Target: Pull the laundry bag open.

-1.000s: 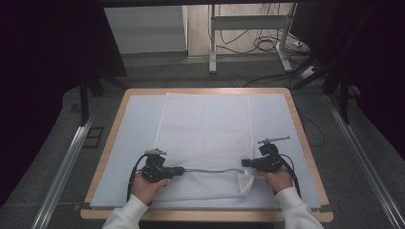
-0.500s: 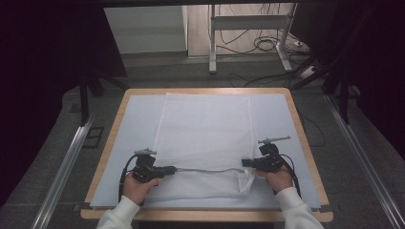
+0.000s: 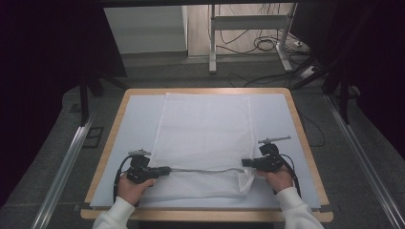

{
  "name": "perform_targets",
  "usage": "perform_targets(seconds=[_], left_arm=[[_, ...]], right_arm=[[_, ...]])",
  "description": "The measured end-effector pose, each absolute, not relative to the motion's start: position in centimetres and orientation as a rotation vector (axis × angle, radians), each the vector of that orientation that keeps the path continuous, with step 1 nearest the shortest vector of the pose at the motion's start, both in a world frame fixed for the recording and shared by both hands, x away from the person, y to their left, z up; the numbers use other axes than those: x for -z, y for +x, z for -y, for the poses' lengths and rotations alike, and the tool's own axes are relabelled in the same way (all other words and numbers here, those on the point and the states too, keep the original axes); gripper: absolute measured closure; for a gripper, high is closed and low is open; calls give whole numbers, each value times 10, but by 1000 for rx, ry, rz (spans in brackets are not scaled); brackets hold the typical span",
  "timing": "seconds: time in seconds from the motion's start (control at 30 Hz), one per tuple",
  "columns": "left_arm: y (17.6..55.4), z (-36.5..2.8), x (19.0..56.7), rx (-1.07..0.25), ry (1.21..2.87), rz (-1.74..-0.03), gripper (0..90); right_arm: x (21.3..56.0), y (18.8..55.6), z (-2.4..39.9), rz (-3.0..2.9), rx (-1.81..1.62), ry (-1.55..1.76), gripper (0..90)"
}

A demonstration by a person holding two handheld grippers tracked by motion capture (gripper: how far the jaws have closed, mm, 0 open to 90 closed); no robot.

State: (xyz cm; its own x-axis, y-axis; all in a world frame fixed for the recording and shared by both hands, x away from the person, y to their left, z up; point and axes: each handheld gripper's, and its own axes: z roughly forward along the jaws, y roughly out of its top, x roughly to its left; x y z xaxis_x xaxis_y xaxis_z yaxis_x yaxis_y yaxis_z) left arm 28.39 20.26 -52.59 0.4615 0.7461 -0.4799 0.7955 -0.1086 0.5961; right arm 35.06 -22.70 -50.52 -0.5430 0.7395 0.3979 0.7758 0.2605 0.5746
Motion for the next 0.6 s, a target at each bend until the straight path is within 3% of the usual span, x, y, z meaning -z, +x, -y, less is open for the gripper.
perform_targets(seconds=[0.6], left_arm=[[273, -243, 528, 52, 1801, -1354, 868]], right_arm=[[505, 350, 227, 2458, 1170, -1476, 885]])
